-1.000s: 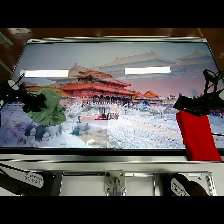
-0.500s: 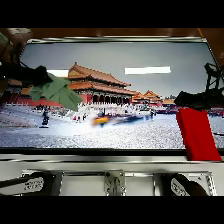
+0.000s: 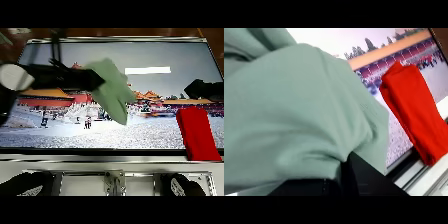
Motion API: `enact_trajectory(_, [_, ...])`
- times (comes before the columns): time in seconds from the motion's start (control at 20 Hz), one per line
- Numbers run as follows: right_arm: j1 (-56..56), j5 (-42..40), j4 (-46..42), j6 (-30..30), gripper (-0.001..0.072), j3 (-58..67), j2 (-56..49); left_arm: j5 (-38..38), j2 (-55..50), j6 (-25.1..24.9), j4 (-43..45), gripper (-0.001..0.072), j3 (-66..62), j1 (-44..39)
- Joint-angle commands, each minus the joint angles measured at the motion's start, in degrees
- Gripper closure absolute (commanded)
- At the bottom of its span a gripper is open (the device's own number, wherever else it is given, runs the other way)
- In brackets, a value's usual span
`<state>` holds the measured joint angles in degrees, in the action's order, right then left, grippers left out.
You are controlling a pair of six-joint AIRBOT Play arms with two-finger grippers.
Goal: Fold the shirts.
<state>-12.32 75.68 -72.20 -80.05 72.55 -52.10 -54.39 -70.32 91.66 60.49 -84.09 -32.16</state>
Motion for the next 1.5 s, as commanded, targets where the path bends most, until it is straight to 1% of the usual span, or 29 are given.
enact_trajectory(0.0, [0.04,7.65,0.13,1.33,0.0073,-3.41,0.79,4.46,-5.33,4.46,0.09,0.0666,7.82,-8.04])
enact_trajectory(0.1, [0.04,6.82,0.48,1.31,0.0073,-9.86,0.76,6.84,-9.94,9.01,-0.13,0.0666,12.96,-10.38])
enact_trajectory(0.15, [0.04,5.25,1.27,1.31,0.0073,-13.94,0.76,7.02,-12.04,10.19,-0.15,0.0665,14.23,-10.93])
enact_trajectory(0.2, [0.04,3.5,2.75,1.33,0.0073,-17.73,0.76,6.64,-13.94,11.28,-0.2,0.0649,14.69,-11.06])
enact_trajectory(0.25, [0.04,1.55,5.05,1.62,0.0073,-21.35,0.76,6.12,-14.99,11.32,-0.66,0.0495,14.56,-10.54])
enact_trajectory(0.3, [0.04,-0.07,7.26,2.58,0.0072,-23.93,0.76,5.73,-14.99,11.34,-1.14,0.0245,14.53,-9.22])
enact_trajectory(0.35, [0.02,-1.46,8.61,3.63,0.0072,-25.53,0.76,4.2,-14.21,11.32,-1.46,0.0104,14.34,-6.84])
enact_trajectory(0.4, [0.02,-2.93,8.59,4.04,0.0072,-26.12,0.46,1.2,-13.14,10.91,-1.4,0.0097,13.77,-3.8])
enact_trajectory(0.45, [-0.31,-3.1,9.31,4.48,0.0072,-26.05,-0.26,-2.08,-11.76,9.25,-1.4,0.0097,13.38,-0.22])
enact_trajectory(0.5, [-0.94,-2.95,10.1,5.81,0.0072,-26.08,-1.25,-5.57,-10.1,7.5,-1.31,0.0098,13.35,3.89])
enact_trajectory(0.6, [-2.51,-1.62,10.91,6.6,0.0072,-26.08,-4.81,-12.76,-7.8,5.75,-0.31,0.0097,13.66,10.75])
enact_trajectory(0.65, [-3.04,-0.52,11.47,7.17,0.0072,-26.1,-7.34,-15.21,-7.19,5.03,-0.26,0.0097,14.8,13.2])
enact_trajectory(0.7, [-3.04,0.39,12.44,7.96,0.0071,-26.1,-10.16,-15.8,-6.93,5.05,-0.28,0.0097,16.5,14.69])
enact_trajectory(0.75, [-2.89,1.03,13.77,8.81,0.0072,-26.1,-12.85,-14.99,-6.91,5.07,-0.33,0.0097,18.95,15.41])
enact_trajectory(0.85, [-2.69,1.25,17.73,10.01,0.0072,-26.1,-18.08,-10.14,-7.13,5.73,-1.75,0.0096,24.48,15.21])
enact_trajectory(0.9, [-2.71,1.2,19.43,11.23,0.0072,-26.08,-20.26,-7.06,-7.5,5.7,-3.89,0.0096,27.02,15.04])
enact_trajectory(1.0, [-2.71,0.87,20.02,11.74,0.0072,-26.08,-24.0,-1.62,-9.29,5.66,-7.78,0.0095,30.36,14.99])
enact_trajectory(1.1, [-2.69,1.03,20.7,11.76,0.0072,-26.08,-26.36,2.05,-11.72,5.4,-10.8,0.0095,30.82,14.99])
enact_trajectory(1.3, [-2.69,-1.49,21.42,11.41,0.0072,-26.14,-27.52,11.08,-15.56,1.05,-20.15,0.0097,30.82,14.99])
enact_trajectory(1.45, [-2.38,-2.62,22.75,10.78,0.0072,-26.14,-28.52,14.51,-17.86,0.28,-23.5,0.0103,30.77,14.99])
